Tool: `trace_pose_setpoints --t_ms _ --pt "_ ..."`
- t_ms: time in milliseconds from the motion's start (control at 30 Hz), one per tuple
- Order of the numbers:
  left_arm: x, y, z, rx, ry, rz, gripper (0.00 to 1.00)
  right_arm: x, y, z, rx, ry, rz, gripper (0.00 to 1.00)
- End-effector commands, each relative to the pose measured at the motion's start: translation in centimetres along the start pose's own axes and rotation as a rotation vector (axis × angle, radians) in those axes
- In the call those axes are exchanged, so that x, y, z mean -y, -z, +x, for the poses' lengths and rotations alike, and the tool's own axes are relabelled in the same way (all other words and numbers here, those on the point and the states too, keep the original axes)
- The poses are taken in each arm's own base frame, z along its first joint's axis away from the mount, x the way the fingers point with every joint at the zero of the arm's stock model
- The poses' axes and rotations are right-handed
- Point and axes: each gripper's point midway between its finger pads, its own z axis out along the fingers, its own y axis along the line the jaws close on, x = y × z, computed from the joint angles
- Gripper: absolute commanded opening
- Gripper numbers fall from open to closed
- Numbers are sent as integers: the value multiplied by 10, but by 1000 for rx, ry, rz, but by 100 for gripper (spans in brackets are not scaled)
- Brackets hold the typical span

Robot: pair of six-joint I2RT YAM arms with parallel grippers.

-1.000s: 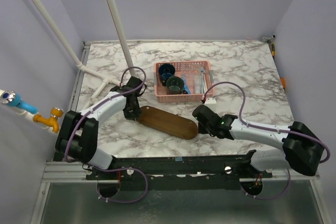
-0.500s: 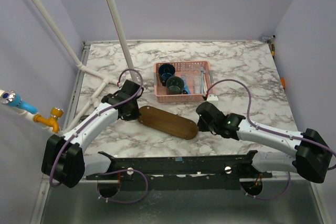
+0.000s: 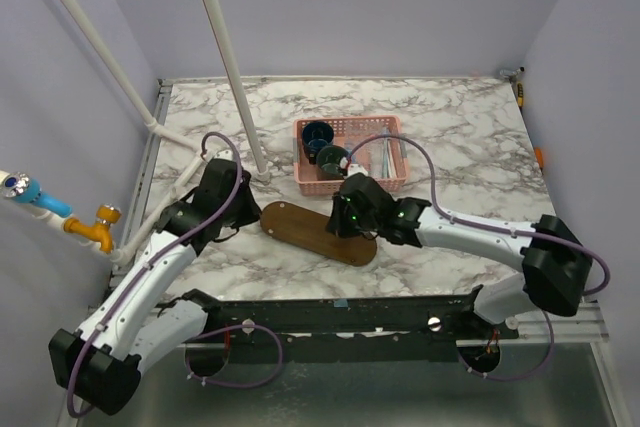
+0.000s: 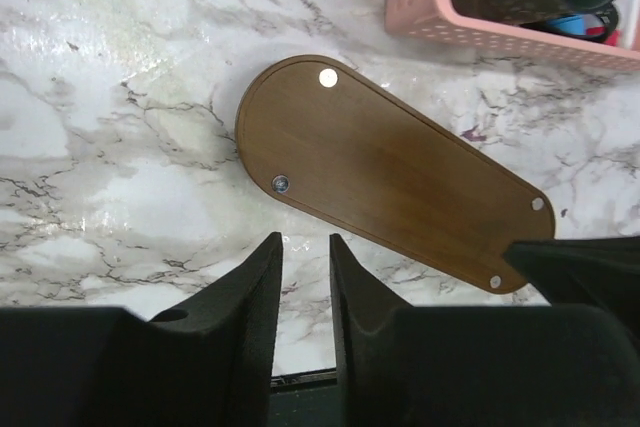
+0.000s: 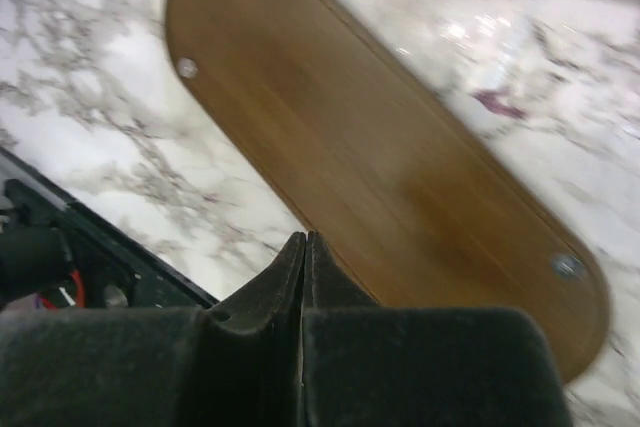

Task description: Prepare toiletry sets of a toothbrush and toothpaste on the tray

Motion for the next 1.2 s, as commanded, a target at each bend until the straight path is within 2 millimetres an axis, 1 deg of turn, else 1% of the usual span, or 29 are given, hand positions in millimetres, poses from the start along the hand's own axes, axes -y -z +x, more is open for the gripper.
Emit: trace_pose_setpoints --t_ms 0,67,200,333,467,633,767,900,1000,1167 --pt "8 23 -7 70 -15 82 29 -53 -18 -22 27 20 -122 5" --pt "11 32 -10 98 -21 111 32 -64 -29 -28 33 26 -130 5" --pt "15 50 -14 145 -35 167 35 -86 -57 -38 26 51 -149 5" --pt "21 68 -17 185 -59 228 39 -102 -83 -47 33 79 -164 4" --pt "27 87 -16 212 -98 297 42 -114 -110 -56 43 103 -167 4" --pt "34 112 -14 253 -152 387 47 -119 -144 -68 64 138 -126 2" --pt "33 128 -14 294 -205 417 54 -114 -167 -77 82 162 -56 1" --pt "31 137 -13 346 -242 442 59 -100 -186 -77 77 187 30 1" --pt "32 142 -11 379 -266 474 63 -91 -194 -74 76 195 71 0" --pt "34 147 -11 438 -293 519 71 -77 -203 -68 69 212 126 1"
